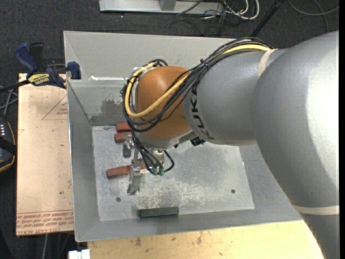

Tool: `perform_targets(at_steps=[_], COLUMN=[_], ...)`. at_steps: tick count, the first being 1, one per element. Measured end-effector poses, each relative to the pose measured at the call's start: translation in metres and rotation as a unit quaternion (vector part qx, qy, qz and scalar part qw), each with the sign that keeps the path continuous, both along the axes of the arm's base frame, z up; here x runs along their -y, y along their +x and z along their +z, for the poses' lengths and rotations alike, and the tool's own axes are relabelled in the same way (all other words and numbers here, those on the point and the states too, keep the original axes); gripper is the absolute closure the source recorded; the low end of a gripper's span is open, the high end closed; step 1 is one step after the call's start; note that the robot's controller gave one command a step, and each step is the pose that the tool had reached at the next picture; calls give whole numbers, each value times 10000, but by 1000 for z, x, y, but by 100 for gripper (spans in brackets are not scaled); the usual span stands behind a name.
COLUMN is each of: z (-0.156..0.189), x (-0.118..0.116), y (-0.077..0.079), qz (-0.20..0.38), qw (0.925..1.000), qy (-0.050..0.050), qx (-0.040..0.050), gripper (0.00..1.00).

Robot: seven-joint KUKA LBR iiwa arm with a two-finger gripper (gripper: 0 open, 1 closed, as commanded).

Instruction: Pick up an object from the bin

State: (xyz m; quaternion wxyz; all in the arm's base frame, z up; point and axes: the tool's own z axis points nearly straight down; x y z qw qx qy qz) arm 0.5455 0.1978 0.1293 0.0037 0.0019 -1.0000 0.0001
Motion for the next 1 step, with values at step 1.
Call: perform_targets(at_steps=[1], z=[4], x=[1], y=[2], qz=[-16], qw=[10000], qy=[7], qx=[36], gripper=[0])
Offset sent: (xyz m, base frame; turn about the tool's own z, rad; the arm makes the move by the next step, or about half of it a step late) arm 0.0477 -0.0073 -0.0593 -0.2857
